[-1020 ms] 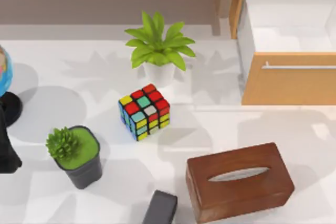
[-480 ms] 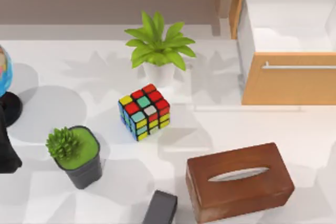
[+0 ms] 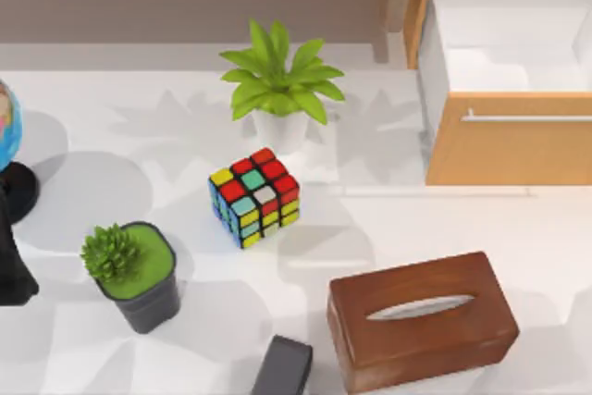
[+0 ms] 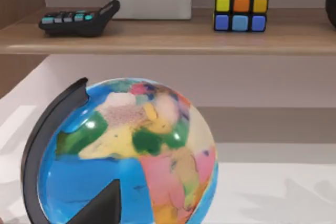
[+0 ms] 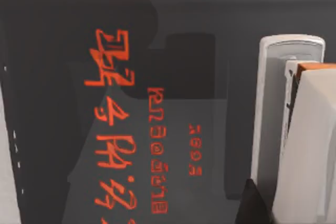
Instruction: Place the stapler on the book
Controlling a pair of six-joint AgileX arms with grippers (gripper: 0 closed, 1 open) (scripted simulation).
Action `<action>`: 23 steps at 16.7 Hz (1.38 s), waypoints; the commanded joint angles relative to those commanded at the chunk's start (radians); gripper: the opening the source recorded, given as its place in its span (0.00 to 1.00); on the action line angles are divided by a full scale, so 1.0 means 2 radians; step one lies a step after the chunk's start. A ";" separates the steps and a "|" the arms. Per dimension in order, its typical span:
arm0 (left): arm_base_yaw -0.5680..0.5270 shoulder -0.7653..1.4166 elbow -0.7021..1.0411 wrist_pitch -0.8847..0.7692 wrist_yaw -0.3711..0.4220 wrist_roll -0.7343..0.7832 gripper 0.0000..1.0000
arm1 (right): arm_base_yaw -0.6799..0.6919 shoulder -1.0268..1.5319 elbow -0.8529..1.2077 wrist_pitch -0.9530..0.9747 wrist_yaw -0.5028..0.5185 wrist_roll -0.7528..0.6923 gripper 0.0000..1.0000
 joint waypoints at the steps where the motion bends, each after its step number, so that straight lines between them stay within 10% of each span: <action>1: 0.000 0.000 0.000 0.000 0.000 0.000 1.00 | 0.000 0.004 -0.007 0.014 0.000 0.000 0.00; 6: 0.000 0.000 0.000 0.000 0.000 0.000 1.00 | 0.000 0.013 -0.017 0.026 0.000 0.000 0.00; 19: 0.000 0.000 0.000 0.000 0.000 0.000 1.00 | 0.000 0.013 -0.017 0.026 0.000 0.000 0.98; 23: 0.000 0.000 0.000 0.000 0.000 0.000 1.00 | 0.000 0.013 -0.017 0.026 0.000 0.000 1.00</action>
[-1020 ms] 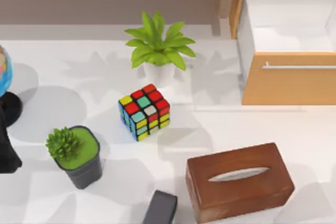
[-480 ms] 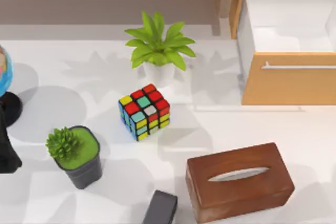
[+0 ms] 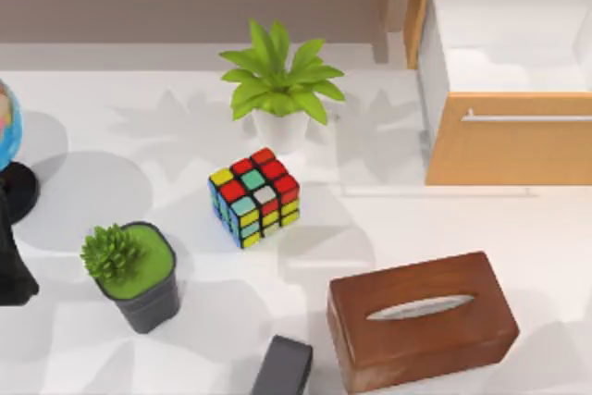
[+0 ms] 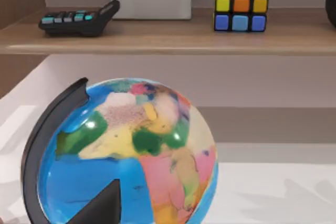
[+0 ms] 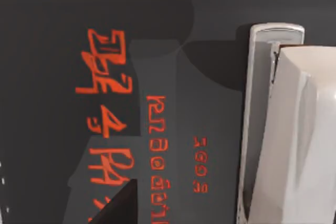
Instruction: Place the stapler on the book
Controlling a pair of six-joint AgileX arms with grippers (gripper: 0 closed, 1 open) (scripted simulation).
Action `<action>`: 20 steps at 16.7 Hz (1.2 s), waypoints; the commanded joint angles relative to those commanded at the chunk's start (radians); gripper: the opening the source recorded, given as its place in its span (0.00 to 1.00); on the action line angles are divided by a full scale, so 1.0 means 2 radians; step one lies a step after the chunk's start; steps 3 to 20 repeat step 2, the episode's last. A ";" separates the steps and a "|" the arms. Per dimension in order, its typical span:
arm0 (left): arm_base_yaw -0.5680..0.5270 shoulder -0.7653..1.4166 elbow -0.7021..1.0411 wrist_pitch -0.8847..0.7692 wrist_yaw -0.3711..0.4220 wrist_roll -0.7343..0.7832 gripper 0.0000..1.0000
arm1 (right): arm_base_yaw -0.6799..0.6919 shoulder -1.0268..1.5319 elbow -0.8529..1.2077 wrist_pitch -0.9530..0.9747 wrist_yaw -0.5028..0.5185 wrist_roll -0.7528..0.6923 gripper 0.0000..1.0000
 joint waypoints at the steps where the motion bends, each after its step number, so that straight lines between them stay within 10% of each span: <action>1: 0.000 0.000 0.000 0.000 0.000 0.000 1.00 | 0.000 0.000 0.000 0.000 0.000 0.000 1.00; 20: 0.000 0.000 0.000 0.000 0.000 0.000 1.00 | 0.000 0.000 0.000 0.000 0.000 0.000 1.00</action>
